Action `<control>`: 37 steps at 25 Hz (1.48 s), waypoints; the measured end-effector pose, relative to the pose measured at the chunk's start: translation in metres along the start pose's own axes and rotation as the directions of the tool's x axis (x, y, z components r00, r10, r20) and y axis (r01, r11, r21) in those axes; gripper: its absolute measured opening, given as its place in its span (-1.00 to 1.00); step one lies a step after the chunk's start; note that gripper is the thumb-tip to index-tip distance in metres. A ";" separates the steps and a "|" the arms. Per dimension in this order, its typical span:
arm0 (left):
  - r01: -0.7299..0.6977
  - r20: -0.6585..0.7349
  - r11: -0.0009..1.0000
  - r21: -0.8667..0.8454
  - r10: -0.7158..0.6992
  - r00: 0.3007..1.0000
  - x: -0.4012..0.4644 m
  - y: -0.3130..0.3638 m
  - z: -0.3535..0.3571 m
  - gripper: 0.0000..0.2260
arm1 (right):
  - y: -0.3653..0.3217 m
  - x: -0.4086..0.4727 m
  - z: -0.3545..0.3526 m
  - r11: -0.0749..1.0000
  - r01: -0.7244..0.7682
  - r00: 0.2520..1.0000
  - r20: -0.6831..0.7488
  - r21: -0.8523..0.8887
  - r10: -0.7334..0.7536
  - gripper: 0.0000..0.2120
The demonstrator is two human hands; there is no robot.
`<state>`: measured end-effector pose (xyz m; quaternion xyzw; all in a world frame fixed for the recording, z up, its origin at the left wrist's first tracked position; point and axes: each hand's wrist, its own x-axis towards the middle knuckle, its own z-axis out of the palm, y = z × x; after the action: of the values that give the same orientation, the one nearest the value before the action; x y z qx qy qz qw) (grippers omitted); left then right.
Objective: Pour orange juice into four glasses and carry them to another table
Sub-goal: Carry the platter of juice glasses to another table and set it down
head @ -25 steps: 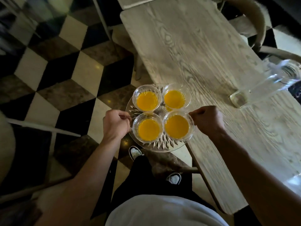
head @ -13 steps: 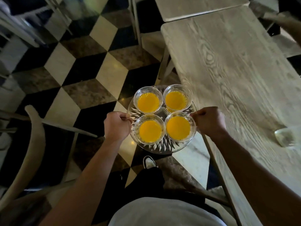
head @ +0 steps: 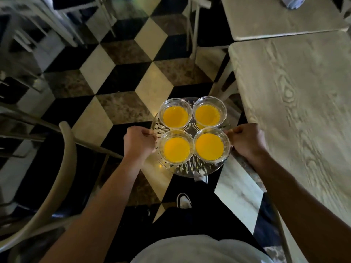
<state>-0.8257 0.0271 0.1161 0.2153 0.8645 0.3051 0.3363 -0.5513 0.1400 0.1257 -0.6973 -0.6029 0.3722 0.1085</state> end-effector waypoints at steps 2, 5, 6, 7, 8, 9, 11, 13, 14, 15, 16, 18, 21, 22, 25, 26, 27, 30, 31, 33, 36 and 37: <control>0.019 -0.003 0.999 -0.032 -0.019 1.000 0.016 0.004 -0.002 -0.80 | -0.015 0.016 0.005 1.000 0.023 1.000 0.013 -0.020 -0.022 -0.76; 0.056 -0.013 0.995 -0.083 -0.057 0.998 0.038 0.014 -0.004 -0.72 | -0.029 0.044 0.014 0.999 0.038 0.999 0.023 -0.023 -0.037 -0.76; 0.065 -0.021 0.993 -0.097 -0.068 0.997 0.047 0.018 -0.005 -0.71 | -0.035 0.054 0.017 0.999 0.042 0.999 0.025 -0.022 -0.041 -0.77; 0.076 -0.030 0.991 -0.109 -0.080 0.996 0.058 0.023 -0.007 -0.71 | -0.043 0.066 0.021 0.998 0.051 0.998 0.029 -0.026 -0.050 -0.77; 0.083 -0.038 0.989 -0.120 -0.088 0.995 0.068 0.029 -0.008 -0.74 | -0.052 0.078 0.023 0.997 0.066 0.997 0.034 -0.034 -0.065 -0.76; 0.089 -0.047 0.988 -0.127 -0.095 0.994 0.078 0.035 -0.010 -0.76 | -0.061 0.090 0.025 0.996 0.080 0.996 0.039 -0.039 -0.078 -0.76; 0.089 -0.072 0.990 -0.110 -0.097 0.993 0.097 0.048 -0.013 -0.79 | -0.079 0.113 0.027 0.994 0.105 0.993 0.059 -0.041 -0.103 -0.76; 0.085 -0.106 0.994 -0.072 -0.092 0.990 0.115 0.062 -0.016 -0.79 | -0.097 0.135 0.028 0.989 0.133 0.989 0.080 -0.067 -0.127 -0.78; 0.088 -0.121 0.994 -0.066 -0.096 0.988 0.124 0.071 -0.017 -0.80 | -0.107 0.147 0.028 0.987 0.145 0.986 0.098 -0.068 -0.138 -0.81; 0.095 -0.135 0.994 -0.057 -0.102 0.986 0.132 0.080 -0.018 -0.81 | -0.118 0.160 0.027 0.986 0.158 0.982 0.113 -0.062 -0.150 -0.84; 0.098 -0.149 0.994 -0.047 -0.104 0.983 0.141 0.090 -0.017 -0.83 | -0.128 0.173 0.026 0.984 0.170 0.979 0.123 -0.054 -0.162 -0.86; 0.104 -0.166 0.994 -0.031 -0.108 0.980 0.158 0.109 -0.016 -0.90 | -0.146 0.196 0.023 0.980 0.193 0.974 0.134 -0.055 -0.184 -0.86; 0.092 -0.167 0.993 -0.075 -0.103 0.980 0.182 0.131 -0.014 -0.85 | -0.169 0.225 0.020 0.978 0.202 0.972 0.128 -0.048 -0.195 -0.85; 0.092 -0.170 0.992 -0.091 -0.106 0.980 0.192 0.137 -0.013 -0.83 | -0.176 0.235 0.020 0.978 0.205 0.973 0.120 -0.044 -0.199 -0.84; 0.120 -0.165 0.987 -0.105 -0.136 0.977 0.224 0.153 -0.011 -0.91 | -0.196 0.262 0.019 0.972 0.219 0.970 0.127 -0.078 -0.209 -0.78; 0.122 -0.147 0.986 -0.117 -0.139 0.979 0.236 0.157 -0.011 -0.96 | -0.203 0.271 0.018 0.973 0.219 0.969 0.136 -0.074 -0.208 -0.79; 0.121 -0.131 0.984 -0.128 -0.138 0.982 0.248 0.161 -0.011 -0.96 | -0.209 0.281 0.018 0.974 0.217 0.969 0.138 -0.068 -0.206 -0.80; 0.112 -0.117 0.988 -0.103 -0.124 0.985 0.283 0.174 -0.011 -0.91 | -0.229 0.306 0.020 0.973 0.219 0.970 0.122 -0.074 -0.209 -0.79; 0.109 -0.118 0.989 -0.102 -0.121 0.986 0.295 0.179 -0.011 -0.87 | -0.237 0.315 0.021 0.974 0.216 0.971 0.119 -0.068 -0.207 -0.79; 0.094 -0.106 0.989 -0.114 -0.106 0.989 0.322 0.191 -0.015 -0.82 | -0.256 0.333 0.026 0.975 0.216 0.971 0.113 -0.051 -0.209 -0.79; 0.070 -0.078 0.991 -0.111 -0.078 0.994 0.359 0.207 -0.023 -0.81 | -0.281 0.361 0.035 0.981 0.194 0.976 0.111 -0.022 -0.190 -0.79; 0.064 -0.080 0.992 -0.107 -0.073 0.994 0.370 0.212 -0.026 -0.80 | -0.289 0.369 0.038 0.982 0.186 0.977 0.112 -0.022 -0.183 -0.79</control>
<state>-1.0608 0.3832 0.1072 0.1548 0.8676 0.3468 0.3210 -0.7971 0.5404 0.1289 -0.6185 -0.6760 0.3885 0.0979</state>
